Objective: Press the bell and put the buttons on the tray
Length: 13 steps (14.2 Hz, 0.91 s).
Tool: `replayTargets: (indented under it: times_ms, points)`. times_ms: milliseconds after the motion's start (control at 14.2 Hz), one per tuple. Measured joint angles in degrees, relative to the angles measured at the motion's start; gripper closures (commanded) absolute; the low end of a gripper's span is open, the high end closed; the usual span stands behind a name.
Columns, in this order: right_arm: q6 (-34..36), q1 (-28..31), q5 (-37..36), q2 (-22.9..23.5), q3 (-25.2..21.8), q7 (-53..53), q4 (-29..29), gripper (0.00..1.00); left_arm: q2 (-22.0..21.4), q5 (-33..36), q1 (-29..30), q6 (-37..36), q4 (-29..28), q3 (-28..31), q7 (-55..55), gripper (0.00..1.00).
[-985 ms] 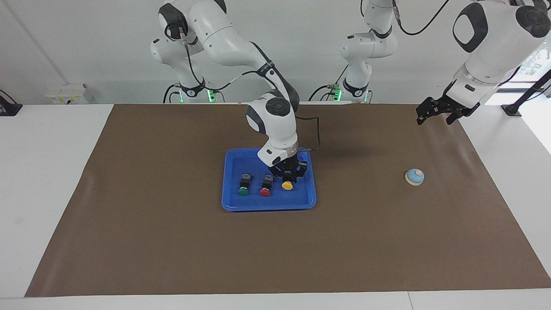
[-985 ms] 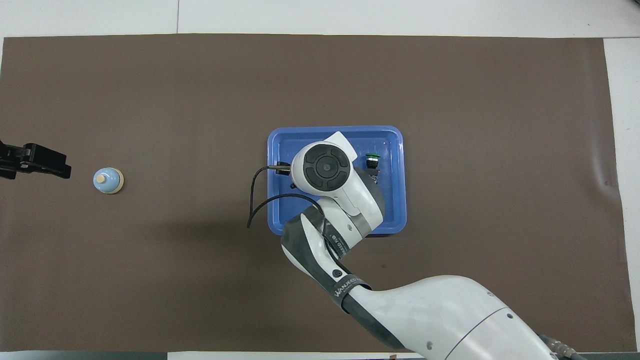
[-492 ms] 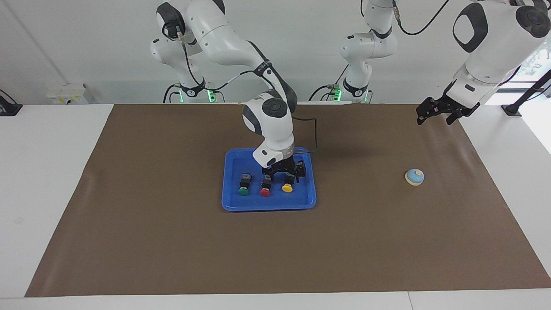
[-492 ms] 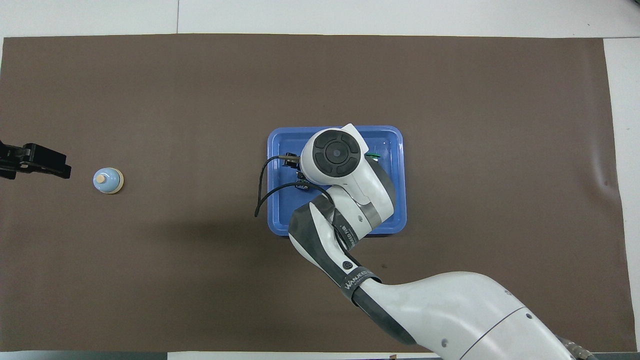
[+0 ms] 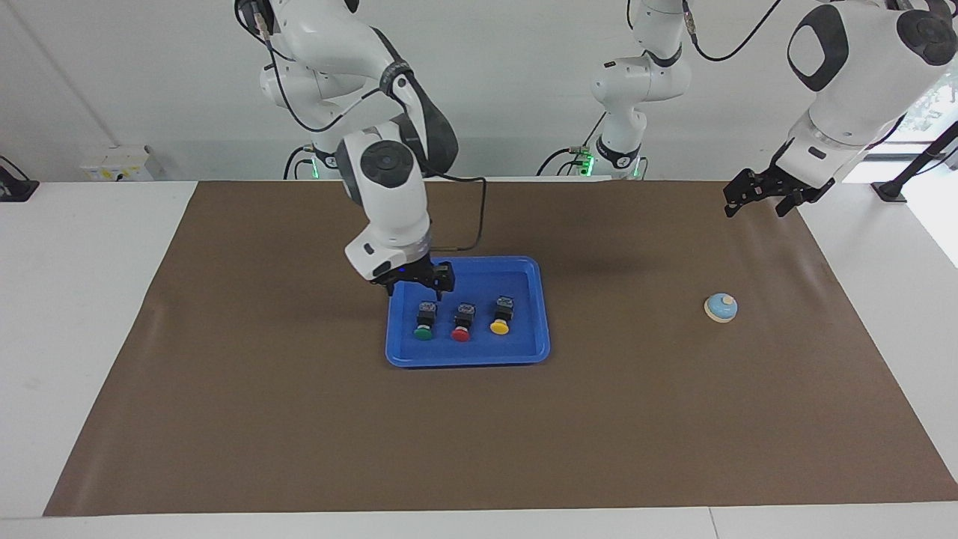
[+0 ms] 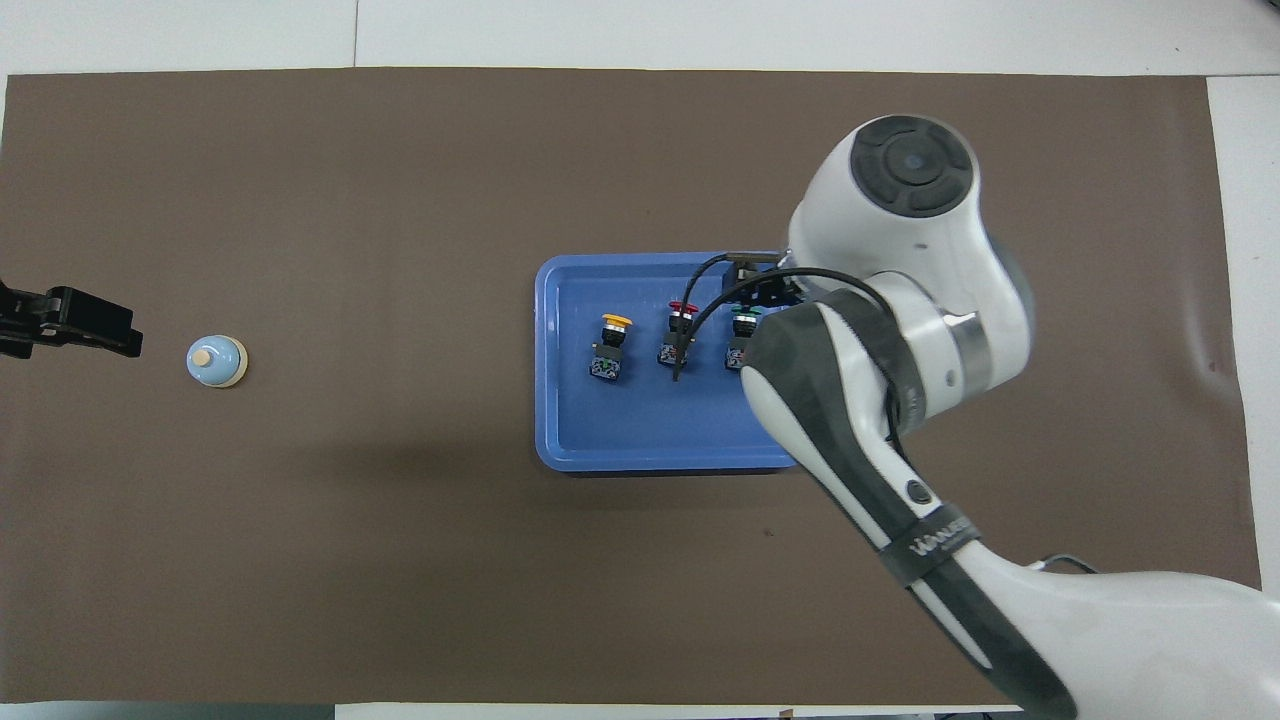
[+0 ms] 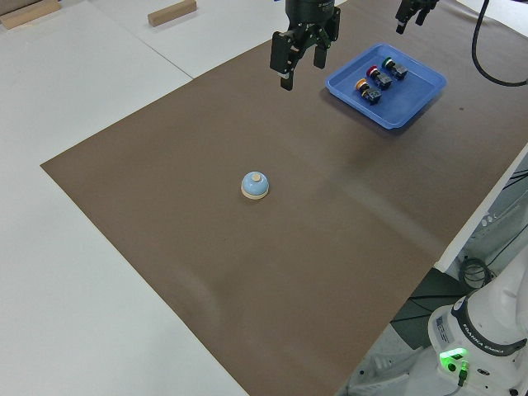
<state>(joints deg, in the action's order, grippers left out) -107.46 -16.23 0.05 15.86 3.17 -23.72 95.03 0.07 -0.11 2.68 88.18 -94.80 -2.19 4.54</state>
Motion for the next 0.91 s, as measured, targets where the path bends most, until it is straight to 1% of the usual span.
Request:
replayTargets:
  times_ms: [211,352,633,774,915]
  points:
    - [5.9,7.5,0.0,-3.8,0.0,13.9,0.0,0.0,0.0,0.0,0.0,0.0,0.0,0.0,0.0,0.0]
    - [8.3,10.2,0.0,-6.0,0.0,19.0,0.0,0.0,0.0,0.0,0.0,0.0,0.0,0.0,0.0,0.0]
    - [15.2,12.6,0.0,-12.9,0.1,21.6,-0.1,0.0,0.0,0.0,0.0,0.0,0.0,0.0,0.0,0.0]
    - [19.0,15.4,0.3,-16.5,0.2,23.3,-0.1,0.0,0.0,0.0,0.0,0.0,0.0,0.0,0.0,0.0]
    - [21.0,18.4,0.9,-18.8,0.2,26.3,-0.1,0.0,0.0,0.0,0.0,0.0,0.0,0.0,0.0,0.0]
